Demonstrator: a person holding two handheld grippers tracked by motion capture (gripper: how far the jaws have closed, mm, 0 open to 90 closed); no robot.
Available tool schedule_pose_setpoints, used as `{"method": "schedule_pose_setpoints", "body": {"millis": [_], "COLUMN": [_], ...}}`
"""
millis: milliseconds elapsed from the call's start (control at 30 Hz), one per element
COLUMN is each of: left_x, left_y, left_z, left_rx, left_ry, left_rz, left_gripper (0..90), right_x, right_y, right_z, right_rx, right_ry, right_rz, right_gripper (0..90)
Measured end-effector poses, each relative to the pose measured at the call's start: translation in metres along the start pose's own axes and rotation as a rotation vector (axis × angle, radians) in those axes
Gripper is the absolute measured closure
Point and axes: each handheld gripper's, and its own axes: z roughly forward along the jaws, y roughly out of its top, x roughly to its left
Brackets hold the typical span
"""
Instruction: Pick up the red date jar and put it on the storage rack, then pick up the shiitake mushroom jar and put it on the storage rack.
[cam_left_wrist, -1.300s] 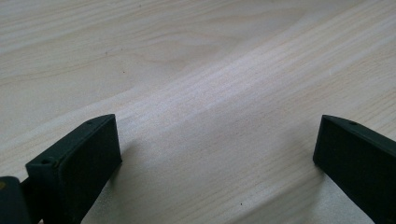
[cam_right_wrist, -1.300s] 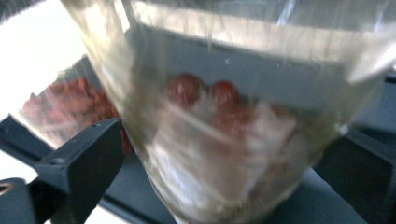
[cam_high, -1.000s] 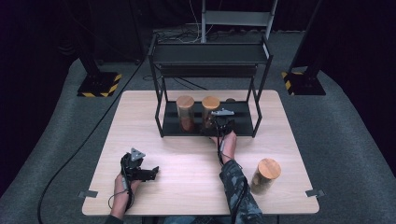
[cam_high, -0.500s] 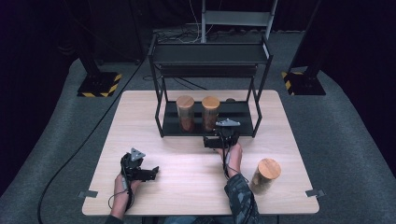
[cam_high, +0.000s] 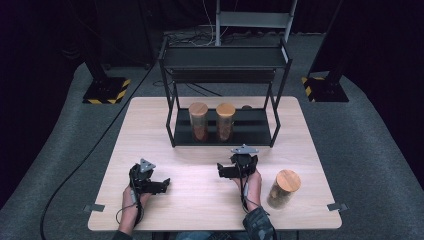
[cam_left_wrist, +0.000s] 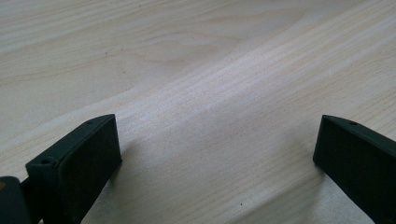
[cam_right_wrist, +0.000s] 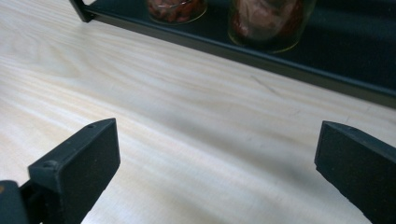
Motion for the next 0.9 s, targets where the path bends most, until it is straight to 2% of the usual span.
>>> {"method": "schedule_pose_setpoints", "body": {"millis": [233, 433, 700, 900], "left_x": [0.000, 0.000, 0.000, 0.000], "left_y": [0.000, 0.000, 0.000, 0.000], "left_z": [0.000, 0.000, 0.000, 0.000], "left_rx": [0.000, -0.001, -0.001, -0.001], "left_ry": [0.000, 0.000, 0.001, 0.001], "left_rz": [0.001, 0.000, 0.001, 0.000], "left_gripper": [0.0, 0.0, 0.0, 0.0], "right_x": [0.015, 0.021, 0.022, 0.027], "right_y": [-0.017, -0.025, -0.029, -0.022], "right_z": [-0.013, -0.027, -0.045, -0.064], "right_rx": [0.024, 0.009, -0.012, -0.042], "right_ry": [0.018, 0.030, 0.033, 0.051], "right_rz": [-0.034, -0.042, -0.048, -0.099], "right_gripper": [0.0, 0.0, 0.0, 0.0]}}
